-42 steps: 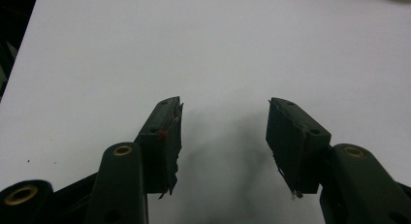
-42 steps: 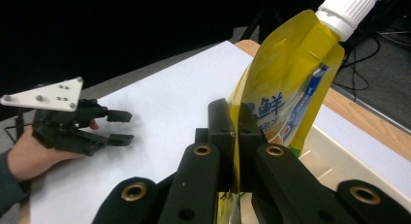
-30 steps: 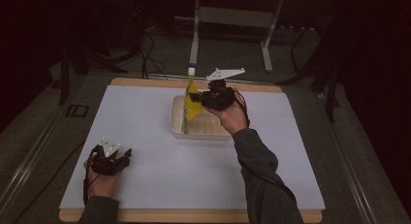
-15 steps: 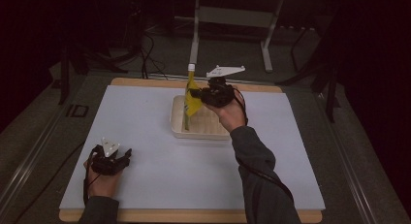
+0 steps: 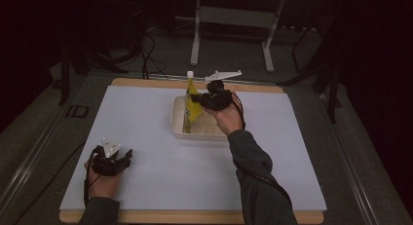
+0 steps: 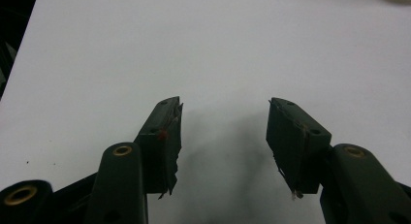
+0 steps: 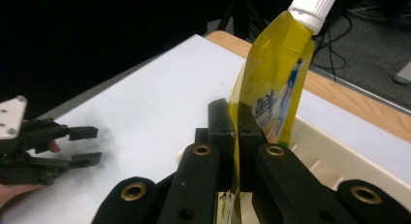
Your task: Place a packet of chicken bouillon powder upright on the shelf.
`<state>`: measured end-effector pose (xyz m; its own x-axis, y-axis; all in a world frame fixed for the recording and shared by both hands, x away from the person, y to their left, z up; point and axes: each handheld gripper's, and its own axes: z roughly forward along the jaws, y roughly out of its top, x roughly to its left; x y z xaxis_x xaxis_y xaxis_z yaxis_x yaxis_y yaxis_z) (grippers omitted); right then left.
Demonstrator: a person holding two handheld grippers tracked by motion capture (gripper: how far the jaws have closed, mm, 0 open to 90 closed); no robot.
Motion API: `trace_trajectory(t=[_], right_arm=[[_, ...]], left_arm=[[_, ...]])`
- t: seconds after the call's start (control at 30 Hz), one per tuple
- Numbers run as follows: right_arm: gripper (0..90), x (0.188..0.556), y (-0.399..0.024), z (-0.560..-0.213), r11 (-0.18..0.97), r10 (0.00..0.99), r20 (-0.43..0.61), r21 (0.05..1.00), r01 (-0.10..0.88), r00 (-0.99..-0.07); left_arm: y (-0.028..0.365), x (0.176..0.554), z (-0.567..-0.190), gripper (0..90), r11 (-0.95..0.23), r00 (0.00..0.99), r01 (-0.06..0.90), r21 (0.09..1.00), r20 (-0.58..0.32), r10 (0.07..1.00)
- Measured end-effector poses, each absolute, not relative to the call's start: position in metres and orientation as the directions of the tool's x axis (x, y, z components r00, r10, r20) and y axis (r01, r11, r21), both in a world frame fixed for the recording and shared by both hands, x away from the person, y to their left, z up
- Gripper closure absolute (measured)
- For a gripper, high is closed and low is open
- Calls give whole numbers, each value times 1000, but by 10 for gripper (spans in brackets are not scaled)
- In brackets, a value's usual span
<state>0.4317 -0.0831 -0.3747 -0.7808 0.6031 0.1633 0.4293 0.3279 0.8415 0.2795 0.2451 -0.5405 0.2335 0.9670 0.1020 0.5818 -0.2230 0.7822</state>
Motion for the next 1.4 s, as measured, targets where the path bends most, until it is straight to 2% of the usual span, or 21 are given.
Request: trace_trajectory(t=[0.27,0.37,0.4,0.5,0.8,0.93,1.4], right_arm=[[889,436,-82,-380,304,644,190,825,476,-741],[759,439,-81,-380,297,671,196,813,502,-715],[692,439,-80,-381,302,663,200,810,503,-721],[569,436,-77,-383,337,654,176,803,492,-736],[347,429,-77,-380,362,644,141,809,462,-752],[299,424,-82,-375,364,640,132,815,451,-757],[246,398,-99,-370,432,602,86,801,415,-794]], left_arm=[[245,280,-541,462,-223,233,583,782,102,967],[245,280,-541,462,-223,234,582,782,102,967],[245,280,-540,463,-224,235,582,781,102,967],[245,280,-541,462,-222,234,582,782,101,967],[245,280,-541,461,-223,232,581,783,103,967],[245,280,-541,461,-223,231,580,783,104,967],[245,280,-541,453,-222,226,581,783,107,968]])
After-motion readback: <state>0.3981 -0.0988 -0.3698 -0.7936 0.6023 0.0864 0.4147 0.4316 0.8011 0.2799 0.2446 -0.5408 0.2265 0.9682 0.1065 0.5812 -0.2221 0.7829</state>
